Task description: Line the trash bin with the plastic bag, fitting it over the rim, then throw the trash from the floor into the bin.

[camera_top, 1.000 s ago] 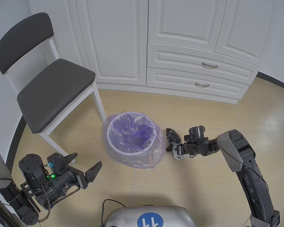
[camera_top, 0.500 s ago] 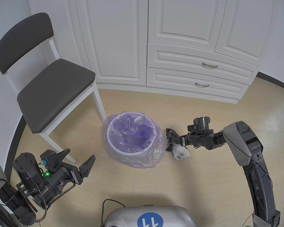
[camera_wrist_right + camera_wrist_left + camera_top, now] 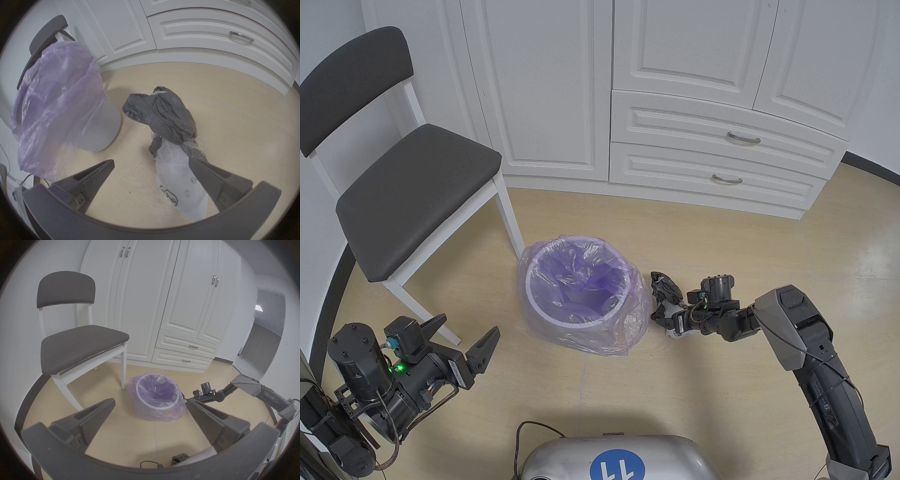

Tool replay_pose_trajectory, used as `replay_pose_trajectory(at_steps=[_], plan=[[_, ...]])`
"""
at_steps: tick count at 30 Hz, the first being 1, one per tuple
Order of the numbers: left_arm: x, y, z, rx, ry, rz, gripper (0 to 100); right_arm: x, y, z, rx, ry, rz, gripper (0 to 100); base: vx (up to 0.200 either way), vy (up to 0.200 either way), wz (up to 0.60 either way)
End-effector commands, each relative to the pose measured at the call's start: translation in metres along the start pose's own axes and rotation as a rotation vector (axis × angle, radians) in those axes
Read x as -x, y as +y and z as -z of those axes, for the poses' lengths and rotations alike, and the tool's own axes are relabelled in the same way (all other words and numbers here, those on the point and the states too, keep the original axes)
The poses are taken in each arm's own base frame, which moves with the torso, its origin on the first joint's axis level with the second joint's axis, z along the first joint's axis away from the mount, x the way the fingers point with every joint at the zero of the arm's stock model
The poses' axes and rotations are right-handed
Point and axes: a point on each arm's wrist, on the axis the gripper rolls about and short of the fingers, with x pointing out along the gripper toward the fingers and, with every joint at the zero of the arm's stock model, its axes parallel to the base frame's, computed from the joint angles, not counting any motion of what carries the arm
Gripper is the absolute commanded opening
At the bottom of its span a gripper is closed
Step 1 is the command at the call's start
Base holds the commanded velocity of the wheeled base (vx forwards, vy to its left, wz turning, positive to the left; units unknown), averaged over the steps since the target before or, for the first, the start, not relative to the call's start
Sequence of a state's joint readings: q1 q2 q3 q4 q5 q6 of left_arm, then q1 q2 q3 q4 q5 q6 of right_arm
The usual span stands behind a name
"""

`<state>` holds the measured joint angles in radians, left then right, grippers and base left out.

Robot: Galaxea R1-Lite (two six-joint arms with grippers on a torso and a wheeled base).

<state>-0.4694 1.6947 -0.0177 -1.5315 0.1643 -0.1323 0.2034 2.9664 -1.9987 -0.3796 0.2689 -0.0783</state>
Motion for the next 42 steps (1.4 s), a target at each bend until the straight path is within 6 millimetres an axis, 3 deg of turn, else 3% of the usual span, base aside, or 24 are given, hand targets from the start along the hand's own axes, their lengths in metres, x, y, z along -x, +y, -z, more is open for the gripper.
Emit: replay_pose_trajectory(at_steps=[1, 2, 10, 12, 21, 25, 28, 29, 34, 41, 42], plan=[[0.004, 0.001, 0.001, -0.001, 0.006, -0.004, 100, -0.006, 0.0, 0.011, 0.003, -0.006, 0.004, 100, 0.0, 0.0, 0.0], [0.004, 0.001, 0.001, 0.001, 0.004, -0.004, 100, -0.006, -0.001, 0.01, 0.008, -0.022, 0.006, 0, 0.0, 0.0, 0.0], [0.002, 0.002, 0.005, 0.001, 0.019, -0.053, 100, -0.005, -0.002, 0.003, 0.054, -0.072, 0.028, 0, 0.0, 0.0, 0.0], [0.001, 0.002, 0.006, 0.0, 0.025, -0.054, 100, 0.001, -0.003, -0.01, 0.097, -0.093, 0.057, 0, 0.0, 0.0, 0.0], [0.002, 0.002, 0.005, 0.0, 0.018, -0.081, 100, 0.063, 0.008, -0.067, 0.101, -0.104, 0.061, 0, 0.0, 0.0, 0.0], [0.0, 0.002, 0.007, -0.004, 0.027, -0.098, 100, 0.067, 0.012, -0.07, 0.106, -0.109, 0.054, 0, 0.0, 0.0, 0.0], [-0.001, 0.002, 0.009, -0.005, 0.037, -0.104, 100, 0.053, 0.012, -0.057, 0.105, -0.089, 0.045, 0, 0.0, 0.0, 0.0], [-0.001, 0.002, 0.009, -0.005, 0.037, -0.104, 100, 0.046, 0.011, -0.053, 0.106, -0.095, 0.044, 100, 0.0, 0.0, 0.0], [-0.003, 0.002, 0.012, -0.014, 0.045, -0.161, 100, 0.021, 0.002, -0.034, 0.099, -0.109, 0.049, 100, 0.0, 0.0, 0.0], [-0.001, -0.018, 0.023, -0.001, 0.044, -0.298, 100, 0.019, 0.002, -0.029, 0.092, -0.091, 0.044, 100, 0.0, 0.0, 0.0], [0.0, -0.028, 0.03, 0.057, 0.048, -0.312, 100, 0.019, 0.002, -0.028, 0.089, -0.087, 0.043, 100, 0.0, 0.0, 0.0]])
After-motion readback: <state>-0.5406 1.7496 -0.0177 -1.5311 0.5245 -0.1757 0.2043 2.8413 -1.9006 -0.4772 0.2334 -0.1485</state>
